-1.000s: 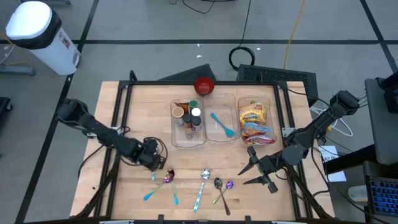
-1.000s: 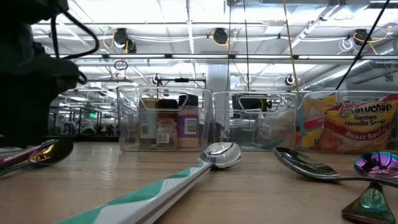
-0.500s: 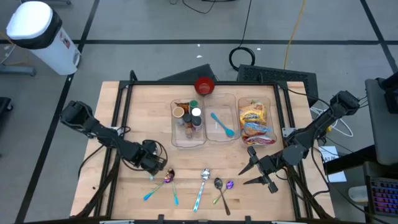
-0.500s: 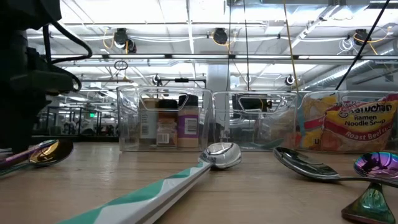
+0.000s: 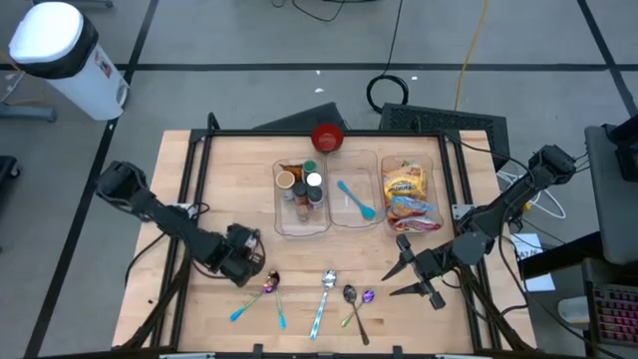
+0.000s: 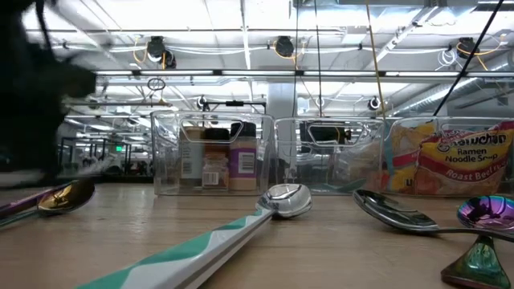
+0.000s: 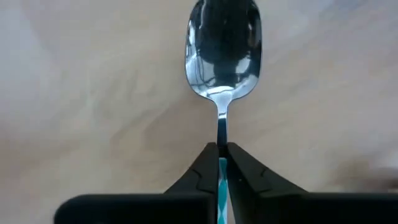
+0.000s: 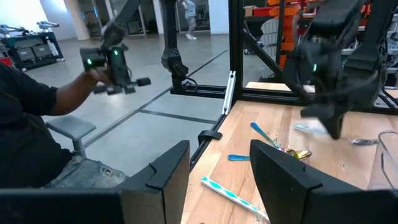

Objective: Pick & Place Food Item
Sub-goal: Put the left blue pattern spoon into the middle transparent bin

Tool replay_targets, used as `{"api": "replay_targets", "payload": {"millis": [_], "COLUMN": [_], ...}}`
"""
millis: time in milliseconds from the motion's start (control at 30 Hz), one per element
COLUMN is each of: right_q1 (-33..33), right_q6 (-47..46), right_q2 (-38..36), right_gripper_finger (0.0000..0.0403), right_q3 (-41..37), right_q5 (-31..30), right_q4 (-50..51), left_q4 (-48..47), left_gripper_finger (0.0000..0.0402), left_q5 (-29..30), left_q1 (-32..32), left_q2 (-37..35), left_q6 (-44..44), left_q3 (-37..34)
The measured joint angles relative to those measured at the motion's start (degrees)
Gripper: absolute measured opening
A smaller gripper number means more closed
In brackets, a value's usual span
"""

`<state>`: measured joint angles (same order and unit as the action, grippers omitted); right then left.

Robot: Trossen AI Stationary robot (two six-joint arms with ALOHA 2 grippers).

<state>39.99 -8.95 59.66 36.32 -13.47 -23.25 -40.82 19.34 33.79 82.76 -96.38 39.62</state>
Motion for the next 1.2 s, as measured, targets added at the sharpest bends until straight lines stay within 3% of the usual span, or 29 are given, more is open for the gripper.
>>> {"api": "replay_targets", "payload": {"millis": [300, 400, 533, 700, 867, 967, 1200], "right_q1": [-0.03, -0.39, -1.57, -4.36, -7.09, -8.61, -9.66], "right_q6": [0.0, 0.07, 0.75, 1.13, 4.38, 5.45, 14.08], "right_q2": [0.24, 0.88, 2.59, 5.71, 9.6, 11.91, 13.37], "right_gripper_finger": [0.016, 0.016, 0.016, 0.016, 0.016, 0.0162, 0.0181], "right_q3": [0.0, 0.0, 0.0, 0.0, 0.0, 0.0, 0.0], "right_q5": [-0.15, -0.26, -0.24, -0.25, -0.28, -1.32, -17.05], "right_q4": [-0.03, -0.5, -3.19, -6.78, -7.37, -8.6, -3.97], "left_q4": [3.86, 10.32, 25.07, 40.61, 53.39, 58.89, 62.78], "left_gripper_finger": [0.001, 0.0016, 0.0009, 0.0011, 0.0009, 0.0009, 0.001], "left_q5": [24.23, 31.7, 37.38, 37.57, 31.31, 29.25, 39.77], "left_q1": [7.93, 9.63, 8.14, 2.23, -4.19, -6.97, -11.29], "left_q2": [-5.67, -5.81, -5.49, -3.81, -0.27, 2.25, 7.9], "left_q6": [14.57, 26.33, 43.34, 62.88, 81.23, 87.72, 94.61], "left_q3": [8.81, 11.33, 12.24, 12.26, 12.26, 12.28, 12.32]}}
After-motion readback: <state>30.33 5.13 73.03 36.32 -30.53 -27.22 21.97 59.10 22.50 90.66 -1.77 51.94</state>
